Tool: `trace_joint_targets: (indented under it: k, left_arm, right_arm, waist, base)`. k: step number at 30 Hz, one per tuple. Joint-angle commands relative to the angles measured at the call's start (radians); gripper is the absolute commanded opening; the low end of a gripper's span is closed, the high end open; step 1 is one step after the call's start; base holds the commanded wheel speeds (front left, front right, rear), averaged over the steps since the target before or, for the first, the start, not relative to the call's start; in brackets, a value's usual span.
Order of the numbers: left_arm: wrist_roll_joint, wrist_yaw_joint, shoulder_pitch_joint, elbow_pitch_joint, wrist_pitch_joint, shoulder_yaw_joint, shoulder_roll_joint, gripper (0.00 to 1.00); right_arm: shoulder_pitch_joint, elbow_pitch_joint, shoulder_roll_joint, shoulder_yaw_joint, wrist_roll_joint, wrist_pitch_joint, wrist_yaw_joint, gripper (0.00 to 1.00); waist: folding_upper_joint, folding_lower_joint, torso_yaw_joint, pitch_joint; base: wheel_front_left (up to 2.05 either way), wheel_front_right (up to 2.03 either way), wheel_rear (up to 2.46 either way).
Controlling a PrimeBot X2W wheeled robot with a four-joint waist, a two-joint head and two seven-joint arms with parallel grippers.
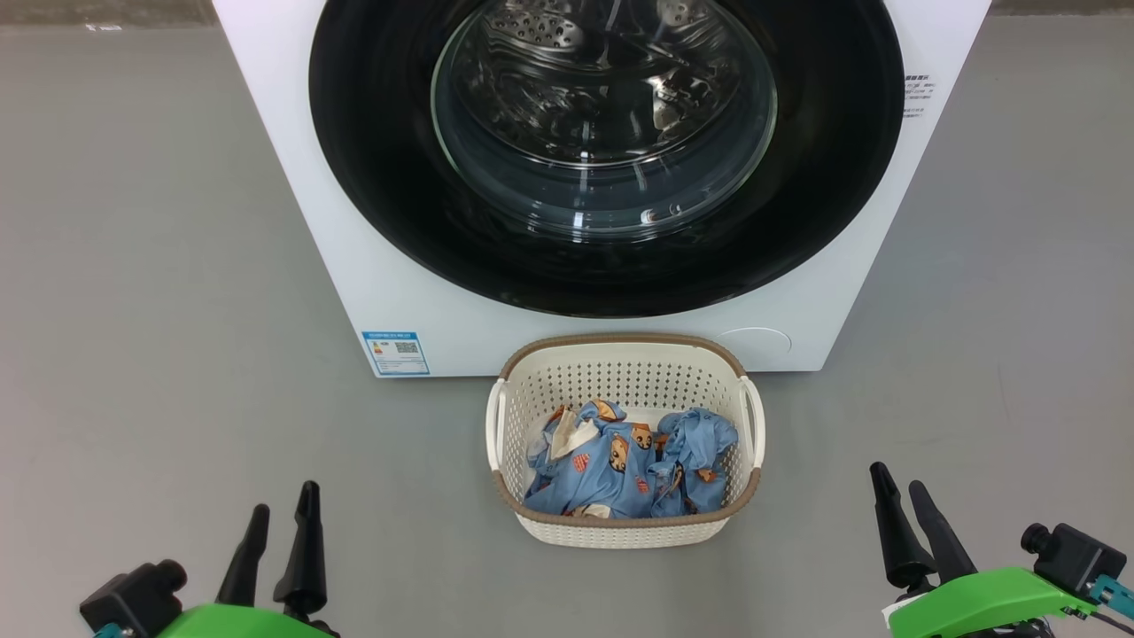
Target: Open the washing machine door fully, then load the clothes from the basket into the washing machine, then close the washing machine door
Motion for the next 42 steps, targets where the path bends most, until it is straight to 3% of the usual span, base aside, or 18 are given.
trace_joint_targets:
  k: [1, 42]
  left_arm:
    - [0.030, -0.002, -0.037, -0.035, -0.015, 0.018, 0.019, 1.00]
    - [0.467, -0.003, -0.039, -0.061, -0.135, -0.020, 0.036, 1.00]
  right_arm:
    - [-0.045, -0.030, -0.009, 0.022, -0.036, -0.014, 0.001, 1.00]
    - [-0.011, -0.060, 0.000, -0.005, -0.464, -0.134, 0.002, 1.00]
  waist:
    - [0.0000, 0.0000, 0.000, 0.001]
    - [0.0000, 0.0000, 0.017, 0.003]
  base:
    - [0.00, 0.00, 0.00]
    - [0.00, 0.00, 0.00]
